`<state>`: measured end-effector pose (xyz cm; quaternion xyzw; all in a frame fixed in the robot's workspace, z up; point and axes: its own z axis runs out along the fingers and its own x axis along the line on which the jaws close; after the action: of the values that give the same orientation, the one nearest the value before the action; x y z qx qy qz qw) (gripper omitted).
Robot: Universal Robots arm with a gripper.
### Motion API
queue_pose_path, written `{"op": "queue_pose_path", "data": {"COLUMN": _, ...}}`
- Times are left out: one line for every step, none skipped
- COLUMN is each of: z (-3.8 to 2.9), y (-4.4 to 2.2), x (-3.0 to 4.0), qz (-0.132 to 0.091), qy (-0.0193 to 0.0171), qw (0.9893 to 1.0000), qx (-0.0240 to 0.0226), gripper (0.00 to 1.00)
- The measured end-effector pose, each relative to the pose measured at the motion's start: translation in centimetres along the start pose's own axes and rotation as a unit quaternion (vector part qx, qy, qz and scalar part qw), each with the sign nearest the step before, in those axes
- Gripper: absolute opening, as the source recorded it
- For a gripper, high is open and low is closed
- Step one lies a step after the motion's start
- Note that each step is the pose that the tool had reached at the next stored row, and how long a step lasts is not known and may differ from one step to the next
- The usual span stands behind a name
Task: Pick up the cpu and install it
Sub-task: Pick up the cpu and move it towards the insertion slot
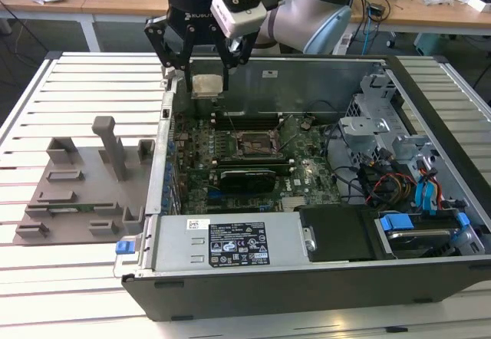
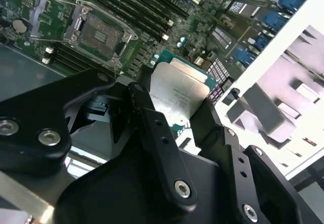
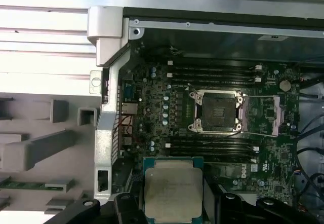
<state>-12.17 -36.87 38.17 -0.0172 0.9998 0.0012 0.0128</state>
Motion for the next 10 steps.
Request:
{"op": "queue_pose_path", "data": {"z": 0.06, "y": 0.02, "x": -0.19, "qz": 0.000, "qy": 0.0001, "qw": 1.0000, "qx": 0.0005, "gripper": 0.55}}
{"op": "queue_pose_path", "data": {"z": 0.15, "y": 0.05, "x": -0.47, "qz": 0.000, "qy": 0.0001, "qw": 1.0000, "qx": 0.0013, "gripper": 0.55}}
{"op": "queue_pose_path", "data": {"z": 0.22, "y": 0.07, "x": -0.65, "qz": 0.000, "qy": 0.0001, "qw": 1.0000, "qx": 0.0017, "gripper": 0.55}}
{"op": "queue_pose_path", "data": {"z": 0.27, "y": 0.09, "x": -0.83, "qz": 0.000, "qy": 0.0001, "qw": 1.0000, "qx": 0.0022, "gripper": 0.55}}
{"op": "queue_pose_path", "data": {"z": 0.33, "y": 0.10, "x": -1.01, "qz": 0.000, "qy": 0.0001, "qw": 1.0000, "qx": 0.0027, "gripper": 0.55}}
{"op": "queue_pose_path", "data": {"z": 0.43, "y": 0.13, "x": -1.31, "qz": 0.000, "qy": 0.0001, "qw": 1.0000, "qx": 0.0034, "gripper": 0.55}}
{"op": "queue_pose_path", "data": {"z": 0.49, "y": 0.15, "x": -1.50, "qz": 0.000, "qy": 0.0001, "qw": 1.0000, "qx": 0.0039, "gripper": 0.55}}
{"op": "queue_pose_path", "data": {"z": 0.54, "y": 0.16, "x": -1.70, "qz": 0.000, "qy": 0.0002, "qw": 1.0000, "qx": 0.0044, "gripper": 0.55}}
{"op": "queue_pose_path", "data": {"z": 0.64, "y": 0.19, "x": -2.02, "qz": 0.000, "qy": 0.0002, "qw": 1.0000, "qx": 0.0052, "gripper": 0.55}}
{"op": "queue_pose_path", "data": {"z": 0.71, "y": 0.20, "x": -2.22, "qz": 0.000, "qy": 0.0002, "qw": 1.0000, "qx": 0.0057, "gripper": 0.55}}
